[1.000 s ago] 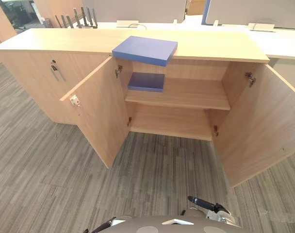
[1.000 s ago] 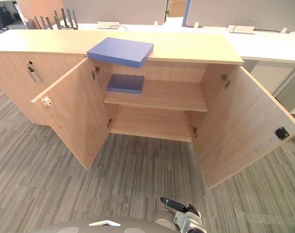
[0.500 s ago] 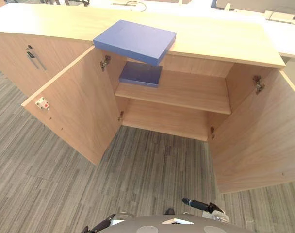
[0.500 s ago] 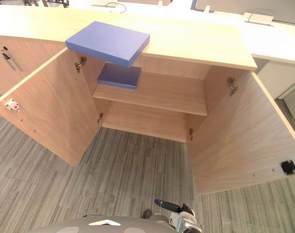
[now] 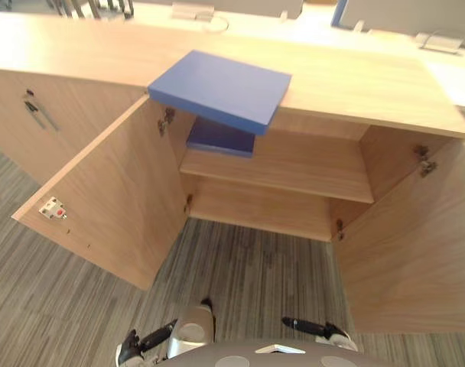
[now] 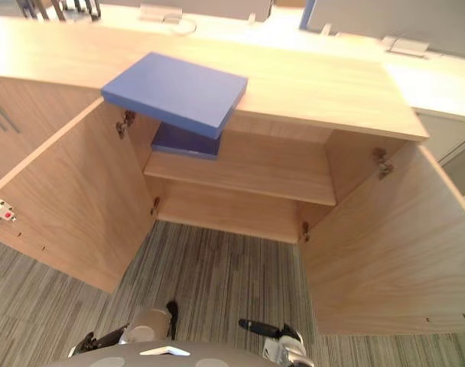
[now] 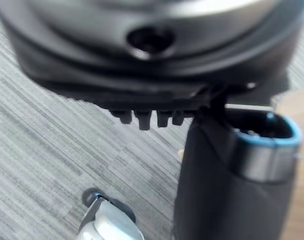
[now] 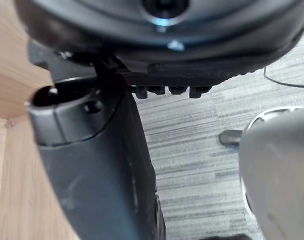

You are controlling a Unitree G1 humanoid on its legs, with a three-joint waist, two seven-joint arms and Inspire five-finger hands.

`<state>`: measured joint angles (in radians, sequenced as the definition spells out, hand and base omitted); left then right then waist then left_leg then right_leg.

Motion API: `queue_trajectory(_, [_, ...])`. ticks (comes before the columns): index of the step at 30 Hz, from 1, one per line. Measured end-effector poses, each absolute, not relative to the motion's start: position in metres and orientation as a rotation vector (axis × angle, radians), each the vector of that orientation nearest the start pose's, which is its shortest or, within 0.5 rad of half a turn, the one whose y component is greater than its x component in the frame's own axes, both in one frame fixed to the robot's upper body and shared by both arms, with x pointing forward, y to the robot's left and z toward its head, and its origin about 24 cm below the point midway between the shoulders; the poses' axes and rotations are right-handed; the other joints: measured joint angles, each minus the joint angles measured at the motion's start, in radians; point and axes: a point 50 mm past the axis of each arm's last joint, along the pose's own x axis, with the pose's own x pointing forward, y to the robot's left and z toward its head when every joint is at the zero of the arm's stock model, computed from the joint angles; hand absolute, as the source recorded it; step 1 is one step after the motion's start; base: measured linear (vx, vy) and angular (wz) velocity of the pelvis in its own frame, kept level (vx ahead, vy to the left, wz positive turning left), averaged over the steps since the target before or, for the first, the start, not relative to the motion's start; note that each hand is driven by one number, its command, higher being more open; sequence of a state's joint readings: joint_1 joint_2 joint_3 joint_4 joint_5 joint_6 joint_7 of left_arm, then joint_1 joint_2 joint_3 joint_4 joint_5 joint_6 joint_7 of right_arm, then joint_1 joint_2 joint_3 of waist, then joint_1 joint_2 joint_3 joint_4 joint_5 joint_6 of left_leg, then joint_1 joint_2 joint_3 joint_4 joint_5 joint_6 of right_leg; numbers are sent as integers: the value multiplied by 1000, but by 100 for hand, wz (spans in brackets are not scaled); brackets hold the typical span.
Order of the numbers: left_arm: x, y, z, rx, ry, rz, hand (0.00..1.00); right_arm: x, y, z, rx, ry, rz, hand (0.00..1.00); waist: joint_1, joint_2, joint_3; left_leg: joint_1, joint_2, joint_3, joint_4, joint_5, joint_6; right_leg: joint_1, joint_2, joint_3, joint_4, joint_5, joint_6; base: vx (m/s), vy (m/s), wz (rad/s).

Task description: Walk over to the cabinet, pick up the folder, carry it to the office cabinet, place the folder inside the office cabinet, then close the office cabinet door

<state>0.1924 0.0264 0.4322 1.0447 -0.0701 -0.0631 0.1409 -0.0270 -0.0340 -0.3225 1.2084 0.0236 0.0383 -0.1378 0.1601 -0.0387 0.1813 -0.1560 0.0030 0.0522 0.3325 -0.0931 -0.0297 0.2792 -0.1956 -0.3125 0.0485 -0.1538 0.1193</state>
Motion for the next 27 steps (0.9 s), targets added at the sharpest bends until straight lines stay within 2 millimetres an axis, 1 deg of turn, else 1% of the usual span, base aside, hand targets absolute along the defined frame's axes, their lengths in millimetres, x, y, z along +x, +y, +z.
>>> queue_trajectory(1, [36,221,-165,-164,1152,650,100,96,-194,-168,111,1213,-421,100,2,0,0,13,-3,3,-8,0,1,4,-3,4,-1,9,-5,111,86,-14])
queue_trajectory(2, [31,218,-167,-181,1170,659,100,100,-192,-167,108,1205,-407,100,2,17,-4,38,-14,11,-41,6,9,5,-15,14,-2,26,-8,92,77,-15])
queue_trajectory(3, [29,217,-167,-184,1178,661,100,100,-192,-167,109,1204,-406,100,1,22,-9,44,-20,13,-54,9,13,5,-21,14,-4,32,-3,106,83,-11])
queue_trajectory(5, [25,214,-169,-188,1199,658,100,96,-195,-168,105,1211,-412,100,-2,28,-26,60,-43,14,-95,22,18,6,-44,14,-18,45,17,80,59,-3])
queue_trajectory(6, [24,212,-170,-189,1207,651,100,96,-199,-167,96,1211,-417,100,-7,39,-35,70,-55,15,-118,30,26,5,-55,14,-19,52,29,60,66,-4])
queue_trajectory(7, [23,211,-170,-187,1212,648,100,95,-202,-167,84,1212,-419,100,-13,43,-41,83,-70,15,-144,38,30,6,-68,15,-21,55,34,55,66,-2])
queue_trajectory(8, [22,212,-170,-186,1216,649,100,94,-203,-167,82,1214,-421,100,-18,41,-46,86,-80,15,-155,42,34,6,-76,14,-25,57,38,50,72,-3])
queue_trajectory(10, [17,213,-170,-180,1232,653,100,87,-207,-168,76,1229,-429,100,-26,30,-61,104,-115,18,-196,54,49,6,-111,15,-32,68,56,49,82,-3])
queue_trajectory(11, [17,214,-170,-180,1232,654,100,85,-208,-168,76,1235,-432,100,-26,30,-61,112,-122,17,-202,55,51,4,-121,18,-22,69,58,40,87,-8])
queue_trajectory(13, [15,211,-171,-177,1239,644,100,80,-217,-168,75,1249,-459,100,-25,44,-67,155,-139,8,-231,55,52,-36,-156,45,94,68,58,27,98,-16])
queue_trajectory(14, [14,209,-171,-169,1245,630,100,79,-219,-167,71,1248,-466,100,-29,53,-73,181,-143,7,-253,52,50,-72,-169,57,183,67,57,30,158,-20])
queue_trajectory(15, [13,208,-171,-160,1247,615,100,76,-223,-167,68,1243,-478,100,-36,59,-76,217,-153,5,-283,40,53,-128,-197,65,330,63,49,25,146,-16])
queue_trajectory(16, [11,208,-171,-156,1249,611,100,79,-223,-166,76,1228,-483,100,-48,58,-82,238,-169,5,-297,38,57,-177,-233,61,453,60,17,32,169,-3])
queue_trajectory(17, [8,212,-170,-140,1255,613,100,82,-223,-165,76,1212,-479,100,-62,47,-83,250,-183,6,-304,39,62,-218,-269,53,552,64,-22,41,89,10])
queue_trajectory(18, [7,215,-170,-127,1258,610,100,83,-221,-165,78,1203,-478,100,-78,38,-86,263,-191,6,-307,38,71,-242,-291,36,607,66,-28,94,75,13])
queue_trajectory(19, [8,215,-170,-118,1257,600,100,84,-220,-165,79,1197,-478,100,-84,39,-87,282,-184,5,-315,39,72,-254,-281,12,611,34,-29,115,29,4])
queue_trajectory(20, [10,214,-170,-107,1257,580,100,86,-219,-165,85,1192,-474,100,-85,48,-85,287,-168,4,-317,47,85,-272,-229,14,569,-8,-7,99,14,-1])
queue_trajectory(21, [10,213,-170,-99,1257,567,100,88,-218,-164,88,1188,-474,100,-85,52,-85,285,-158,-2,-317,48,87,-279,-195,21,534,-24,4,62,-25,11])
queue_trajectory(22, [15,213,-170,-84,1252,537,100,89,-217,-164,89,1185,-473,100,-90,58,-80,283,-142,-10,-315,54,94,-273,-112,37,412,-33,14,36,-39,26])
queue_trajectory(23, [19,214,-170,-76,1241,512,100,88,-216,-165,92,1189,-474,100,-93,53,-78,283,-143,-21,-311,54,94,-258,-83,35,333,-23,16,53,-84,41])
queue_trajectory(24, [21,217,-169,-71,1231,499,100,86,-215,-165,97,1195,-475,100,-97,37,-78,283,-155,-37,-306,52,91,-246,-78,10,269,5,17,65,-124,42])
queue_trajectory(25, [24,216,-169,-94,1221,495,100,84,-216,-166,103,1201,-483,100,-99,36,-81,288,-158,-53,-305,51,89,-223,-78,-15,236,0,17,78,-148,39])
queue_trajectory(27, [32,209,-168,-171,1176,503,100,84,-218,-165,106,1197,-488,100,-99,50,-84,278,-144,-74,-308,50,77,-197,-49,-39,166,25,17,46,-96,26])
